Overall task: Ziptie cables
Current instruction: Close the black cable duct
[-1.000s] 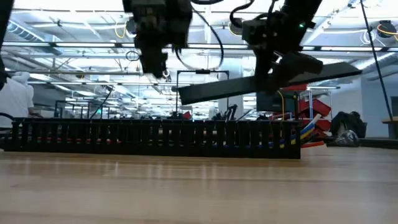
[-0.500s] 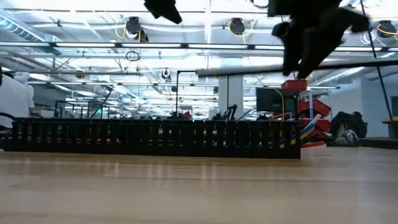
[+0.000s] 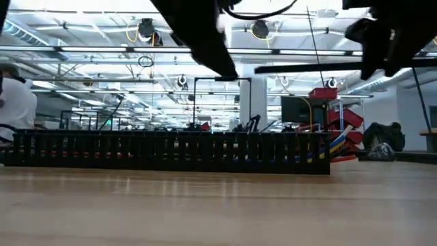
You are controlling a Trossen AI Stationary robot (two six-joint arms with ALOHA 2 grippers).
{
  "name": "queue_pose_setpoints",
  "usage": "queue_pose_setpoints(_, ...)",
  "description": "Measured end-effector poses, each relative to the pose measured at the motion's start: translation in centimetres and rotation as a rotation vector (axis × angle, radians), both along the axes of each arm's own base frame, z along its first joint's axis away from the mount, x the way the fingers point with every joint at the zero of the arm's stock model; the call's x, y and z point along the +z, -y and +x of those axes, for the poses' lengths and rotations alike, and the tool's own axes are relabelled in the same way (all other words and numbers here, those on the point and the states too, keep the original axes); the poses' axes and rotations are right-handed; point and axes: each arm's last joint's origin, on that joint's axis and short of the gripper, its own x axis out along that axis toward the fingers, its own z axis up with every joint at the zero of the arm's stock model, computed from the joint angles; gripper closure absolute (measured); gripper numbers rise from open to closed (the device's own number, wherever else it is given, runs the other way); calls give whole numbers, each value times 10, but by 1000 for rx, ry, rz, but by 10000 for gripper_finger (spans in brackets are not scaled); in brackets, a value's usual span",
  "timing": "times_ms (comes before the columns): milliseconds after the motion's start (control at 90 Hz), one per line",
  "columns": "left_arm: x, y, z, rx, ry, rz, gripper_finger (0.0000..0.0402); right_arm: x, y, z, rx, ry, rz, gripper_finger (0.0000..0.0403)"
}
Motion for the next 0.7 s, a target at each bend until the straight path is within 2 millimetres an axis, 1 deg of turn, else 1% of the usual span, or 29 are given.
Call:
queue_pose_setpoints(111,-23,5,18,-68,39,51,183,-6,-6,-7,-16,-23,1,182)
queue_pose_setpoints(211,-42,8,29,-67,37,59,157,-12,-10,-12,-26,-36,6,182)
queue_pose_setpoints(344,-47,8,40,16,47,63,136,-16,-14,-17,-35,-51,0,182)
queue_pose_setpoints(422,-51,2,44,65,41,57,129,-16,-15,-17,-34,-46,5,182)
queue_pose_setpoints(522,-57,-4,48,122,34,9,122,-16,-17,-18,-34,-38,11,182)
queue_pose_setpoints(611,-63,-6,52,120,45,-34,117,-16,-18,-18,-37,-36,13,182)
queue_pose_setpoints(700,-67,-4,56,100,69,-35,112,-16,-20,-19,-35,-34,14,182)
